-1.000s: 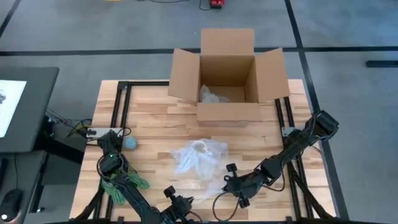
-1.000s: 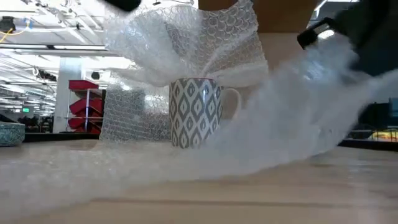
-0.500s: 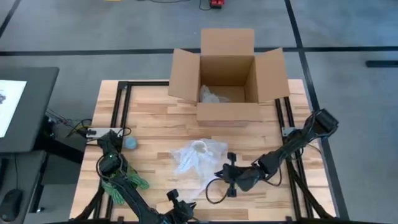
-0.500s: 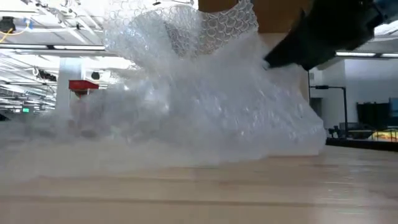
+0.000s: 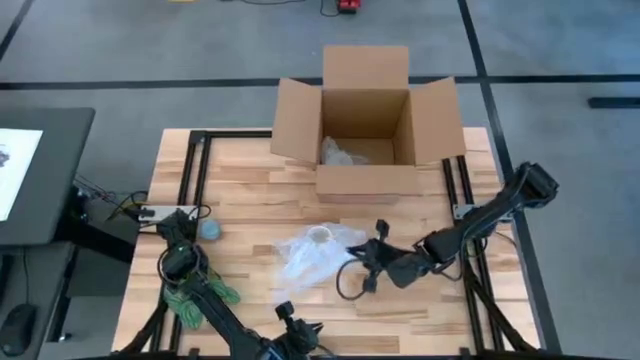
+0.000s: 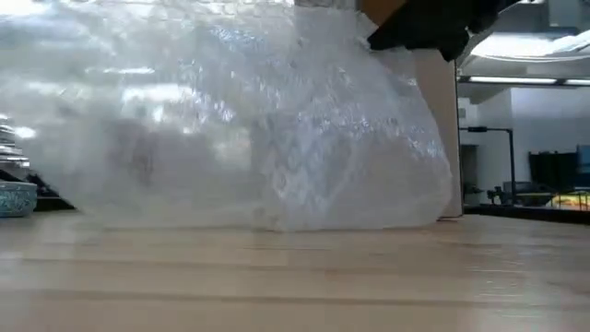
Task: Wrap mug
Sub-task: Wrap the white gray mug with bubble wrap
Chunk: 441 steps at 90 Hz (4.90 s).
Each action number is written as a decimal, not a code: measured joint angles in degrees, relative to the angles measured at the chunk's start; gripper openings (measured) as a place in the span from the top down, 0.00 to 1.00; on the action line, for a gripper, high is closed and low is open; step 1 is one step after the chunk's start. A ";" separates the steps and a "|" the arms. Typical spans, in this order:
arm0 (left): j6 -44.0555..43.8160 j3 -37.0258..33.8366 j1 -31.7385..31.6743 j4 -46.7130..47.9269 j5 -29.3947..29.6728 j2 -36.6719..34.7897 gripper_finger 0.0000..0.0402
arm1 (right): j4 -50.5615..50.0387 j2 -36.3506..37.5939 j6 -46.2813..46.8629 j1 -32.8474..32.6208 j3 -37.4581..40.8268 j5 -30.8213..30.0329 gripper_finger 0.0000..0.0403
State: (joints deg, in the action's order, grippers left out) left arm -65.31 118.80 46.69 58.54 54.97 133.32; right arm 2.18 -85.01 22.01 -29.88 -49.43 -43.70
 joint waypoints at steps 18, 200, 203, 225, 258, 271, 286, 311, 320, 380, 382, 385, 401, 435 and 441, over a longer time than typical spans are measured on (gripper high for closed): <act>3.66 0.00 -2.48 -0.65 2.66 -0.04 1.00 | -2.69 -0.10 2.02 3.41 0.00 -0.32 1.00; 6.19 0.07 -26.88 20.55 -12.28 -0.33 1.00 | -24.61 1.77 8.94 0.94 0.02 -0.13 0.86; 6.22 0.07 -26.94 20.55 -12.52 -0.33 1.00 | -26.12 2.66 9.65 0.40 0.02 -0.45 0.84; 6.62 -0.03 -26.98 19.35 -13.81 -1.01 1.00 | -33.99 11.54 12.42 -6.16 0.02 -1.66 0.77; 12.77 -0.09 -29.47 16.20 -15.99 -6.10 1.00 | -32.86 15.98 12.47 -16.82 0.02 -1.73 0.77; 16.07 -0.08 -32.38 15.12 -19.19 -5.84 1.00 | -32.99 15.98 13.89 -19.62 0.02 -1.97 0.77; 17.92 -3.32 -34.43 9.62 -21.31 -5.77 1.00 | -33.03 15.98 15.37 -22.42 0.01 -3.13 0.77; 16.43 -8.44 -34.99 5.53 -29.15 -5.93 1.00 | -32.96 15.96 16.14 -24.96 0.01 -3.15 0.77; 16.36 -8.55 -34.65 2.96 -29.23 -5.88 1.00 | -32.95 15.91 16.16 -25.06 0.02 -3.16 0.77; 16.82 -12.79 -33.97 -7.39 -30.80 -12.92 1.00 | -31.70 15.26 15.70 -25.39 0.02 -2.91 0.77; 16.84 -12.69 -33.92 -7.39 -30.74 -13.53 1.00 | -31.70 15.26 15.74 -25.39 0.02 -2.91 0.77; 16.82 -12.68 -33.88 -7.32 -30.62 -14.24 1.00 | -31.70 15.26 15.92 -25.39 0.02 -2.91 0.77; 16.09 -12.83 -33.31 -8.40 -30.40 -16.09 1.00 | -31.72 15.26 15.90 -25.39 0.02 -2.89 0.77; 11.23 -12.72 -33.08 -2.72 -30.85 -12.22 1.00 | -31.66 15.26 15.97 -25.39 0.02 -2.87 0.77; 10.85 -12.67 -33.47 -2.57 -30.87 -9.82 1.00 | -31.72 15.26 16.07 -25.39 0.02 -2.89 0.77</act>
State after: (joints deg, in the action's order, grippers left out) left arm -54.46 106.13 13.22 55.97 24.10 123.50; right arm -29.54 -69.76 38.09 -55.27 -49.41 -46.59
